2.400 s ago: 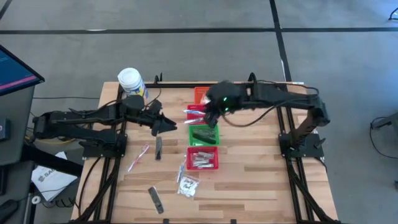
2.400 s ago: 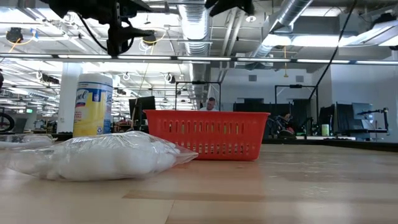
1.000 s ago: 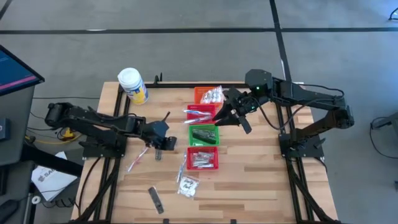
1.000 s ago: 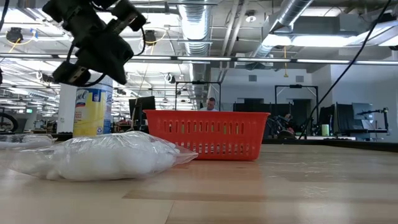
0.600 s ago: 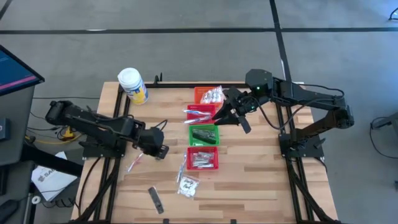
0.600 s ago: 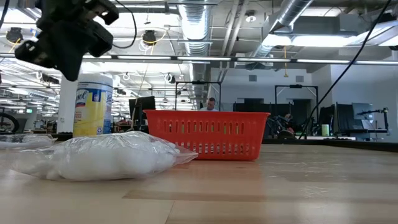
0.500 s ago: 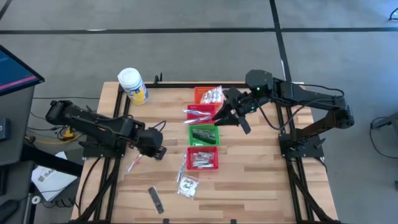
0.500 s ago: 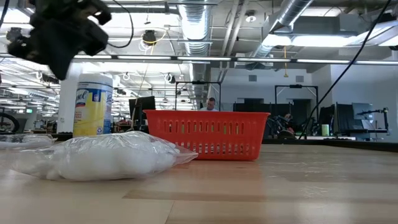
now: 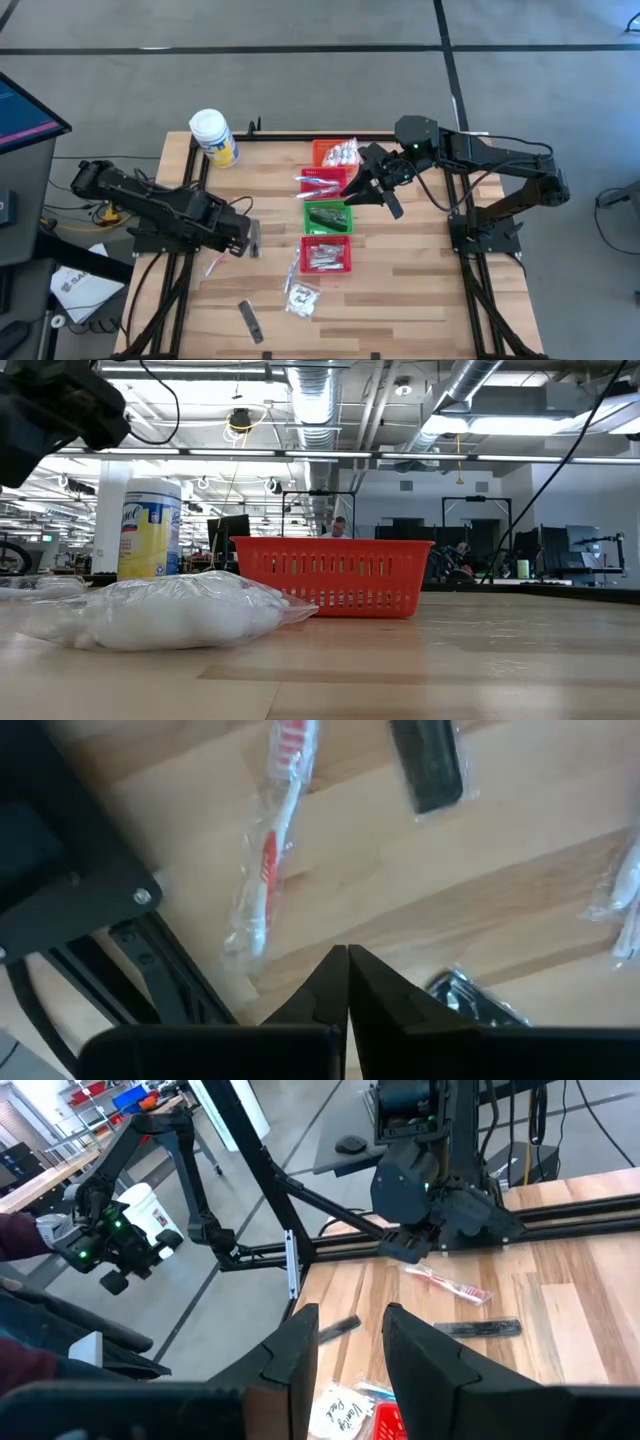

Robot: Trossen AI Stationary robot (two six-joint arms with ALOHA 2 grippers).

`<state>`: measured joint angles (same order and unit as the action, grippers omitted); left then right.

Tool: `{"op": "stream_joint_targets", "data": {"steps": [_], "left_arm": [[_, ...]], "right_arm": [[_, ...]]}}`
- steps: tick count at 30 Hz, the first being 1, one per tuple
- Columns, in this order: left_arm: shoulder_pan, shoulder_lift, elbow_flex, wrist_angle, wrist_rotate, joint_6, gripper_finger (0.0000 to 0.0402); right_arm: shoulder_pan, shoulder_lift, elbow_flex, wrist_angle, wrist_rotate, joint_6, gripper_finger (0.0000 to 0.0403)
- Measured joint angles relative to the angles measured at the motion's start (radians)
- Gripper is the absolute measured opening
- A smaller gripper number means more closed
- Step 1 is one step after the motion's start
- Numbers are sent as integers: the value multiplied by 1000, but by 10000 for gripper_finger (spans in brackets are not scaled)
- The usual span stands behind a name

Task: Pick & Place Travel size toiletries
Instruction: Put the orange toothbrush into the top red basket

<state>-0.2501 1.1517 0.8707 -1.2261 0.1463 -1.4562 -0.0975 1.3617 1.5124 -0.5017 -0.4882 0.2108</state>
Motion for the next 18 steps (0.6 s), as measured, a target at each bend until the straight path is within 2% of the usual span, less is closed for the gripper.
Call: {"op": "stream_joint_targets", "data": {"steps": [3, 6, 14, 18], "left_arm": [[0, -1, -5, -2, -4, 1, 13], [0, 0, -27, -2, 18, 1, 45], [-20, 0, -88, 3, 40, 1, 192], [-20, 1, -120, 20, 20, 31, 238]], "right_arm": [[0, 0, 0, 14, 0, 4, 108], [0, 0, 0, 18, 0, 11, 108], [0, 0, 0, 26, 0, 19, 108], [0, 0, 0, 33, 0, 26, 108]]}}
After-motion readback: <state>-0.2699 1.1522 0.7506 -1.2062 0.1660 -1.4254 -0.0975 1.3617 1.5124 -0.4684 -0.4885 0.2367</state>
